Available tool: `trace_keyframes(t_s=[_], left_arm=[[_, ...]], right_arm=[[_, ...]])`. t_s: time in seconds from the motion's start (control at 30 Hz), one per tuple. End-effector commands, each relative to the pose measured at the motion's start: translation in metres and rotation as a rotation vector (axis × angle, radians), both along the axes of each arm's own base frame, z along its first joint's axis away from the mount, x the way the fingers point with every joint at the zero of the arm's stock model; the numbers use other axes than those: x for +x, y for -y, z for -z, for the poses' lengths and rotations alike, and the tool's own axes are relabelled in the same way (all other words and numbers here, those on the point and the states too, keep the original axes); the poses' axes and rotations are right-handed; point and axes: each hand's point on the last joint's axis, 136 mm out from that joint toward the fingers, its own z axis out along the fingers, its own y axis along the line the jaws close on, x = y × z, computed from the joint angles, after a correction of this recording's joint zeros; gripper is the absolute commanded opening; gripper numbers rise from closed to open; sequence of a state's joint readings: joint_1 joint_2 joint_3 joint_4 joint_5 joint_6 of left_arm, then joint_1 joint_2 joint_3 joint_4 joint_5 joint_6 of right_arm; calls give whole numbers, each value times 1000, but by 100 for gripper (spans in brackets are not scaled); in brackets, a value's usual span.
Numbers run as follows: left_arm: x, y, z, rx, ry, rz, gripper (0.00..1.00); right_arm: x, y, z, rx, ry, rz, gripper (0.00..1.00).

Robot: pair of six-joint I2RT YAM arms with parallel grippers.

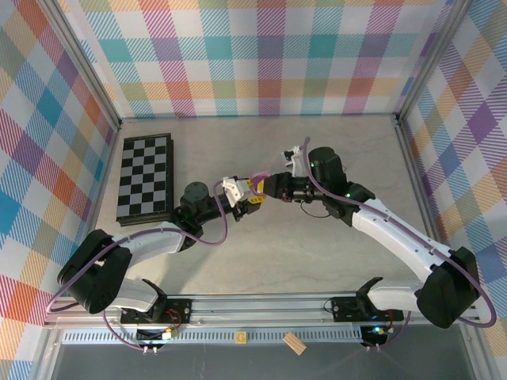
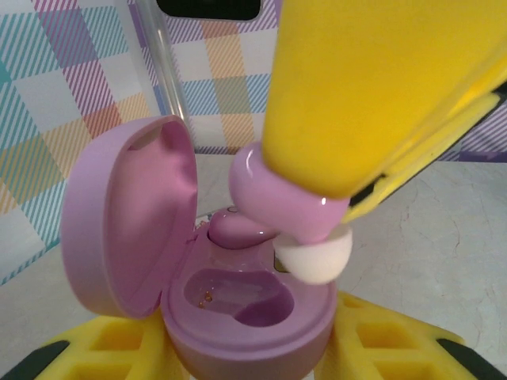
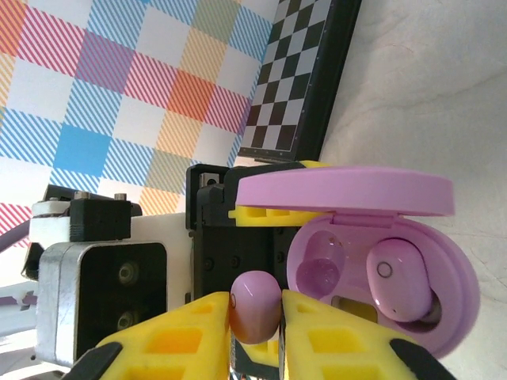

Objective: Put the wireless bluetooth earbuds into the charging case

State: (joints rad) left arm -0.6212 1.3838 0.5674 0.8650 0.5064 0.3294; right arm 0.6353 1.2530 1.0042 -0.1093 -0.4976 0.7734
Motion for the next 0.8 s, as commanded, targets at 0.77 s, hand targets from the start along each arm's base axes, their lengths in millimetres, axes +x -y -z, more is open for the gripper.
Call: trace_keyframes(t_s=[0.77], left_arm=[[-6,6,-8,1,58,21,38]], right_arm=[[17,-3,13,-106,53,76,23]])
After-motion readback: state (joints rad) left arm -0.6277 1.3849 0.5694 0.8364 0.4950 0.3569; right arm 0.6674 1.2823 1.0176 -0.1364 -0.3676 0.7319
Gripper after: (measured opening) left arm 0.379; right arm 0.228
